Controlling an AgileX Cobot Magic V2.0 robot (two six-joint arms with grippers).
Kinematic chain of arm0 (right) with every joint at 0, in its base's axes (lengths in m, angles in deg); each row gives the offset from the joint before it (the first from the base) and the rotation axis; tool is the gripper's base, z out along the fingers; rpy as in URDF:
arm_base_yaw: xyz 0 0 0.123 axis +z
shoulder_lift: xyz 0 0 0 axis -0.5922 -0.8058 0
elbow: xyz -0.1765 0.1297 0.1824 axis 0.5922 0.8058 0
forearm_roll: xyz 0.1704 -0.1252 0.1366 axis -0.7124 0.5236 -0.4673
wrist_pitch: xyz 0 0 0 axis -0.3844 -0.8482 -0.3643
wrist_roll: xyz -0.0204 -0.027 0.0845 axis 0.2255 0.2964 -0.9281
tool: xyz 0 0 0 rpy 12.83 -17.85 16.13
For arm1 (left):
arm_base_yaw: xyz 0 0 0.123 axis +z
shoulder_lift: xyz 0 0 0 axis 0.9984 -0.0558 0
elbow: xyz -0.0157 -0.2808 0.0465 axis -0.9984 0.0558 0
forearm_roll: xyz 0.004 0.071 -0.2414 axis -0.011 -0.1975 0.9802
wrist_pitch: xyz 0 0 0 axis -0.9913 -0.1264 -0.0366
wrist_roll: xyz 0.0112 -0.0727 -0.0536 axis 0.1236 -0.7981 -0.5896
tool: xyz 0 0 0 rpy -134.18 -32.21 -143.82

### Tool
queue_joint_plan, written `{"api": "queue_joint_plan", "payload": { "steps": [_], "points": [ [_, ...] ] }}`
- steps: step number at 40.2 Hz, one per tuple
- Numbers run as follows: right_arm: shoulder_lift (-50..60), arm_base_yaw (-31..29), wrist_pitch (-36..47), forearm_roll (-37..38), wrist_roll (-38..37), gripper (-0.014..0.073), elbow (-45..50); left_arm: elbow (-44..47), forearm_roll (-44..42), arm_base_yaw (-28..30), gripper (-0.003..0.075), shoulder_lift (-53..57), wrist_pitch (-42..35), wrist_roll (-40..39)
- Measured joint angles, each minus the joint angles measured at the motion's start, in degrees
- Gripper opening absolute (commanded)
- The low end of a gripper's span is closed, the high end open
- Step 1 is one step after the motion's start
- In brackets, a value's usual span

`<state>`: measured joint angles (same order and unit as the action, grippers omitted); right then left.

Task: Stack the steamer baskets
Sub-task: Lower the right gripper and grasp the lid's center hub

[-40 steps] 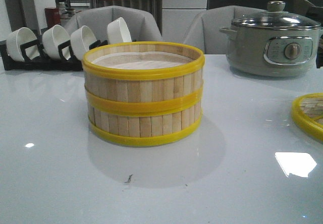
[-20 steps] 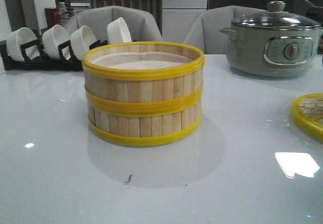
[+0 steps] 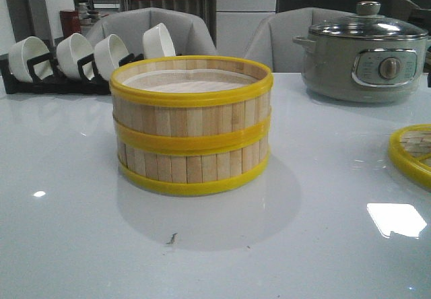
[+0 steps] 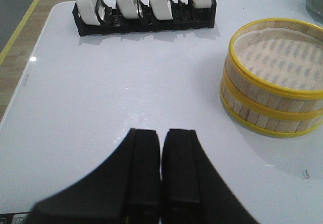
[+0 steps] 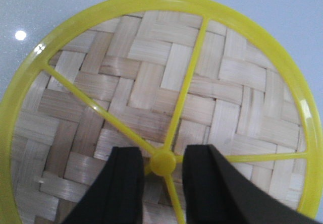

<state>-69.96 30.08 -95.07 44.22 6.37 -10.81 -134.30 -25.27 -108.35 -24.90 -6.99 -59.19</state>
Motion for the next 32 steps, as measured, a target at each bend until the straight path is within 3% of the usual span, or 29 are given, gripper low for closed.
{"api": "queue_joint_plan", "payload": {
  "steps": [32],
  "points": [
    [-1.1, 0.0, 0.0, -0.1, 0.02, 0.0262, 0.0, 0.0, 0.0, 0.0, 0.0085, 0.0, 0.0, 0.0]
  ]
}}
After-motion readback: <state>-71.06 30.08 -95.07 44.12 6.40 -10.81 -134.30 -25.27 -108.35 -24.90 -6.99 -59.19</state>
